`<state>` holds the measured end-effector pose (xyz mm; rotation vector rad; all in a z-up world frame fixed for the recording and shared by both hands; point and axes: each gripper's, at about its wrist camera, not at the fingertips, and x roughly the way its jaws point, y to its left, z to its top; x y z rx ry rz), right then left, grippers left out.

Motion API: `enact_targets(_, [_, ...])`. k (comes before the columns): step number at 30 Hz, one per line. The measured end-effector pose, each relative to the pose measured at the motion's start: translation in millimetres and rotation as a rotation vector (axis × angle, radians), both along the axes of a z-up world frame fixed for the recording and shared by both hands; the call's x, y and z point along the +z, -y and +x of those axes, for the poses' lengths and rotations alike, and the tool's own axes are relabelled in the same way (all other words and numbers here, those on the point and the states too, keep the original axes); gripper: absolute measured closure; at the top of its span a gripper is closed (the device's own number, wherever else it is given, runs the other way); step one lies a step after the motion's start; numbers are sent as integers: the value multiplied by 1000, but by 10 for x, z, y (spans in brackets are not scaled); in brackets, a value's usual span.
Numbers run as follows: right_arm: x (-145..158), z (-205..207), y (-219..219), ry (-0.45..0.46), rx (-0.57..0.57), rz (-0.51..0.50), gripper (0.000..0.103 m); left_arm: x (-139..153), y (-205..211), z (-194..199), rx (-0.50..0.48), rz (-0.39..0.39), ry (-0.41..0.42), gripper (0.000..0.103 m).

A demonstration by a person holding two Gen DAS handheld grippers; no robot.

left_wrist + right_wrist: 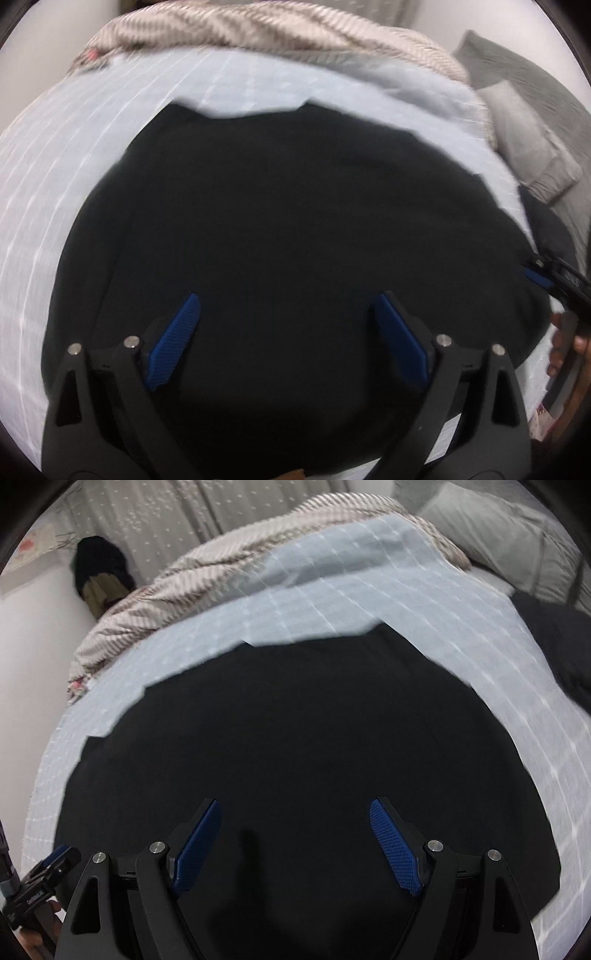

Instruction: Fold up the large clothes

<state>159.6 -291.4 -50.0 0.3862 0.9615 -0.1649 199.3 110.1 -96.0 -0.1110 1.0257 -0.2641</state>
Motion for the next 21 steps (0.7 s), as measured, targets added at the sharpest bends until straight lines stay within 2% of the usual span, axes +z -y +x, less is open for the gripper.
enact_targets(2, [-150,-117,146,-40,-44,3,19,-37,-154,-66,33,12,24,7])
enact_targets(4, [-182,-246,274,11,-17,59,19,-18,-242,-130,52,83,40,8])
enact_targets(5, [-146,-274,294,3,-10,55,19,17,-287,-150,50,110,48,8])
enact_targets(9, [-67,-402,326,-20,-47,-53,19,99,-466,-316,88,144,57,7])
enact_targets(11, [-23,-456,320,-18,-60,-37,19,168,-595,-409,118,95,50,7])
enact_targets(13, [26,-502,301,-14,-76,-45,19,219,-764,-493,151,14,19,7])
enact_targets(16, [153,-535,196,27,-57,-45,19,245,-896,-645,182,-71,-19,7])
enact_targets(21, [251,-605,-19,67,-22,-20,19,102,-1111,-851,216,-258,-151,7])
